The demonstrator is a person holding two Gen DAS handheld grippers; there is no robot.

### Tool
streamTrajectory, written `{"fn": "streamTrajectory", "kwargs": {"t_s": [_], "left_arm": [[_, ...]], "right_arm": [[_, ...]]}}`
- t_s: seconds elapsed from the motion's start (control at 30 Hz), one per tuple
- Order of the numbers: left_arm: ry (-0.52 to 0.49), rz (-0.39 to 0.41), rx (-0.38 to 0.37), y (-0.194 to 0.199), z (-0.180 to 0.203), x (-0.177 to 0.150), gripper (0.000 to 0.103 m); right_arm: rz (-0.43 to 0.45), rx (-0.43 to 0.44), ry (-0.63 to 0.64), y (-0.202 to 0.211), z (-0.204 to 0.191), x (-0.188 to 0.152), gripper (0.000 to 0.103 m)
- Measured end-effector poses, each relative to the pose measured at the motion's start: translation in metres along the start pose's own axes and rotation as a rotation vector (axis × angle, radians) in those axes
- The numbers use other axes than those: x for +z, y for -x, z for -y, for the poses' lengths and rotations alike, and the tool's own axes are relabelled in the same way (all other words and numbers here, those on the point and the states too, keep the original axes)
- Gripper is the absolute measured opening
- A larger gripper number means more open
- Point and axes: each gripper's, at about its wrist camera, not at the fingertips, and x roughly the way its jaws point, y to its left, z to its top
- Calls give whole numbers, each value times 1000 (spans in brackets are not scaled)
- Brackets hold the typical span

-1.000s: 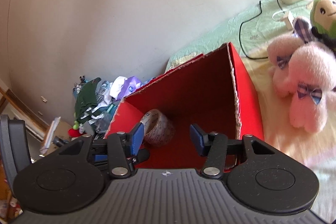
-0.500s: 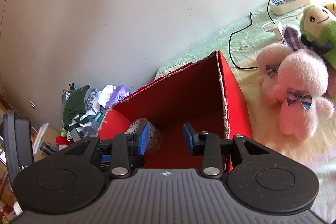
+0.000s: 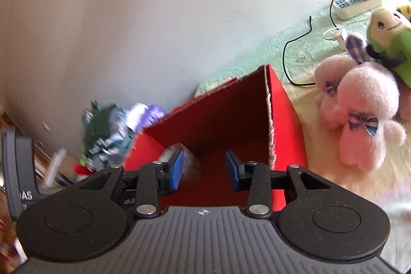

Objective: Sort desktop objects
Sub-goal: 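Withdraw the right gripper from the box toward the pine cone, then grasp the brown pine cone with the right gripper and lift it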

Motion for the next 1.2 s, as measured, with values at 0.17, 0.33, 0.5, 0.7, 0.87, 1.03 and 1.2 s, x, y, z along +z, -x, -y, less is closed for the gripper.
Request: {"fn": "streamTrajectory", "kwargs": {"t_s": [0.17, 0.33, 0.5, 0.7, 0.87, 1.03, 1.2], "left_arm": [[-8, 82, -49, 37, 1, -7, 81], [-39, 93, -172, 64, 18, -25, 74], [-138, 73, -275, 78, 52, -49, 84], [-216, -85, -401, 63, 101, -87, 84], [-252, -170, -361, 41, 126, -109, 81], [-241, -231, -315, 20, 132, -122, 73], [-215, -253, -279, 4, 135, -125, 69]], "right_arm": [[61, 25, 51, 41, 7, 5, 41], [26, 2, 83, 72, 25, -8, 42], [-91, -2, 31, 80, 53, -31, 49], [-243, 38, -129, 71, 88, -55, 50], [-311, 93, -226, 67, 109, -64, 55], [-364, 138, -240, 57, 114, -70, 55], [-420, 156, -195, 41, 111, -73, 56]]}}
